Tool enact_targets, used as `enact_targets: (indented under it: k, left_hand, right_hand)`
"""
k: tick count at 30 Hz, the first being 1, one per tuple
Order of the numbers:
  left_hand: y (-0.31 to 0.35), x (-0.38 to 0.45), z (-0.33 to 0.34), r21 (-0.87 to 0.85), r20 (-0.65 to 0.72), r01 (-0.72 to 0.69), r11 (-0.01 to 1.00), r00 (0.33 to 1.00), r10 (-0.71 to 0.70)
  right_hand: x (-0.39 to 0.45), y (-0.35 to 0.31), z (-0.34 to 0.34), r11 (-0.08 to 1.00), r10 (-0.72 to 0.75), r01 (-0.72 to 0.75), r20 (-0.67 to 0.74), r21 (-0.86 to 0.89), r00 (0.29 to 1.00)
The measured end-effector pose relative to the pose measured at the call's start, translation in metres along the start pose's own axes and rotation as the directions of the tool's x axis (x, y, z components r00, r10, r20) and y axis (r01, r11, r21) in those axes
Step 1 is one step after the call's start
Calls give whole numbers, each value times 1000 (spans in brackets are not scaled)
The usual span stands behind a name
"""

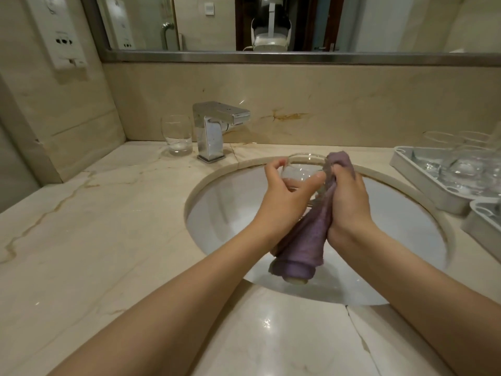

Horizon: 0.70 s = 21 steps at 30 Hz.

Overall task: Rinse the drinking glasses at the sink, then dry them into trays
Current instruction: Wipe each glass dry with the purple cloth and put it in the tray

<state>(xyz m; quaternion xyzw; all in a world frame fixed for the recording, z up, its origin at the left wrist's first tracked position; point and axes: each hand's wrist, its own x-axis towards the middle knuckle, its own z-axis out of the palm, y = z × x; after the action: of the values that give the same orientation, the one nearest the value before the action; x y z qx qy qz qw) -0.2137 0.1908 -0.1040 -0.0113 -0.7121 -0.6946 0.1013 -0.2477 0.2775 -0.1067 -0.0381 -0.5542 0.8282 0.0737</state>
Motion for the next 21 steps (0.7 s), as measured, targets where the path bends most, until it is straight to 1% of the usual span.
enact_targets:
  k: [2, 4, 6, 7, 8, 9, 10, 12, 14, 15, 16, 17, 18, 19, 20, 21]
  left_hand:
    - [-4, 3, -3, 14, 19, 54, 998, 998, -54]
    - [-6, 5, -6, 27, -12, 99, 995, 995, -98]
    - [-4, 5, -8, 57, -47, 86, 995, 995, -84]
    - [-4, 6, -8, 73, -64, 62, 995, 996, -57]
    - [-4, 8, -9, 70, -87, 38, 997, 996, -31]
    - [-3, 9, -9, 42, -112, 23, 999, 994, -18]
    - [-2, 10, -9, -14, -143, 33, 999, 989, -34]
    - [-1, 12, -10, -164, -212, 83, 983, 970, -118]
    - [1, 13, -10, -273, -263, 92, 957, 950, -166]
    - [2, 12, -10, -287, -285, 73, 955, 945, -158]
    - [3, 11, -9, -287, -293, 54, 956, 946, -141]
    - [5, 9, -8, -282, -282, 39, 959, 952, -122]
    - [6, 6, -5, -280, -253, 31, 960, 962, -104]
    - [7, 2, -1, -276, -209, 27, 961, 974, -87]
    - [7, 0, 2, -262, -167, 27, 965, 983, -73]
    - [6, -2, 4, -238, -134, 30, 971, 989, -64]
  right_hand:
    - [3, 1, 0, 998, 19, -19, 3, -54, 1000]
    - [3, 0, 0, 996, 25, -24, 8, -85, 1000]
    - [0, -4, 1, 992, -6, 8, 15, -127, 1000]
    - [-2, -5, 3, 984, -55, 58, 26, -171, 998]
    - [-5, -7, 4, 960, -139, 146, 43, -241, 989]
    - [-7, -6, 5, 913, -235, 247, 76, -324, 969]
    - [-10, -3, 5, 843, -340, 367, 140, -393, 930]
    - [-21, 3, 7, 657, -494, 590, 323, -470, 807]
    - [-25, 14, 8, 472, -589, 731, 441, -494, 678]
    - [-25, 18, 9, 427, -620, 760, 453, -490, 641]
    - [-24, 19, 11, 428, -645, 765, 430, -481, 631]
    - [-23, 18, 11, 451, -670, 759, 383, -470, 636]
    - [-20, 16, 11, 491, -685, 739, 320, -462, 655]
    - [-17, 13, 9, 551, -677, 703, 251, -450, 692]
    - [-15, 10, 7, 631, -640, 649, 188, -425, 745]
    - [-13, 7, 4, 724, -570, 571, 132, -387, 811]
